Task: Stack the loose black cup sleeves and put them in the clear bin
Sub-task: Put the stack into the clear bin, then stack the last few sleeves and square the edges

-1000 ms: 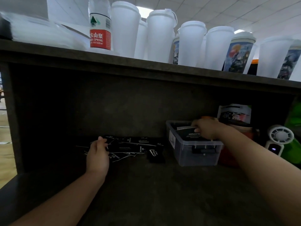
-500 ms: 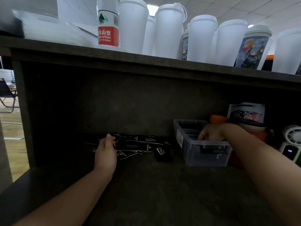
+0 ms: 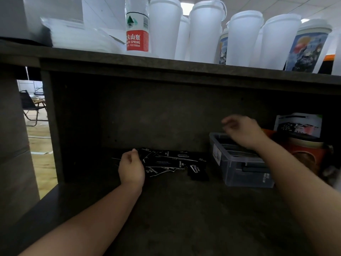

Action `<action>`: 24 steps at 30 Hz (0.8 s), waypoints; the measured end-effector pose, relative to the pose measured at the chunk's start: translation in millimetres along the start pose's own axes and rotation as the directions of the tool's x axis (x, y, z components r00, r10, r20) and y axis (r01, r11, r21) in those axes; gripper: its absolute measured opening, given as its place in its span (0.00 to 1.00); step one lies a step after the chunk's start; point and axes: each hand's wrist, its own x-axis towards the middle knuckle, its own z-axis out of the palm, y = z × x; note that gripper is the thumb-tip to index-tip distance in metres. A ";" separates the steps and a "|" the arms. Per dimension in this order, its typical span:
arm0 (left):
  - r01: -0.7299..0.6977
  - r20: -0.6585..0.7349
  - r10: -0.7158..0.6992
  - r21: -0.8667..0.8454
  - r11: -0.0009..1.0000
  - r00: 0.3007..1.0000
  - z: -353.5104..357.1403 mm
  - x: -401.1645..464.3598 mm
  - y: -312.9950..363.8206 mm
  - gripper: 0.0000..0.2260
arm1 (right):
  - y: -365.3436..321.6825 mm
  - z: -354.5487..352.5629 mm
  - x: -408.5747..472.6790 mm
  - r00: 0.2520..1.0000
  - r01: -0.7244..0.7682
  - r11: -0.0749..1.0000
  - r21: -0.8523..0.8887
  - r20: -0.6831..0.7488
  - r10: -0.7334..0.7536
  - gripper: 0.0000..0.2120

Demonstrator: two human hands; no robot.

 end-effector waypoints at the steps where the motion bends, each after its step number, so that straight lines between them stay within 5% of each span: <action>1: -0.003 -0.022 0.003 0.014 1.000 1.000 -0.2 0.5 2.6 0.14 | -18.5 10.5 -7.3 0.993 0.093 0.995 0.031 -0.080 -0.090 0.09; 3: -0.006 -0.059 0.007 0.015 1.000 0.998 -2.2 4.5 4.8 0.15 | -44.8 44.9 -18.5 0.969 0.236 0.972 0.017 -0.075 -0.234 0.10; 5: -0.013 -0.087 0.012 -0.003 1.000 0.996 -5.6 9.4 4.0 0.15 | -49.5 90.2 -16.1 0.959 0.270 0.959 -0.080 0.105 -0.262 0.12; 8: -0.039 -0.102 0.036 -0.027 0.999 0.994 -9.7 15.2 -0.2 0.13 | -28.8 142.5 2.0 0.930 0.125 0.962 -0.241 0.366 -0.029 0.20; 13: -0.024 -0.079 0.018 -0.083 0.996 0.997 -11.2 20.9 -3.8 0.13 | 12.8 172.4 29.9 0.857 -0.103 0.982 -0.157 0.488 0.168 0.38; 24: -0.073 -0.057 0.070 -0.050 0.996 0.996 -18.9 33.7 0.4 0.14 | -18.2 133.6 7.6 0.963 0.091 0.993 -0.082 0.260 -0.067 0.30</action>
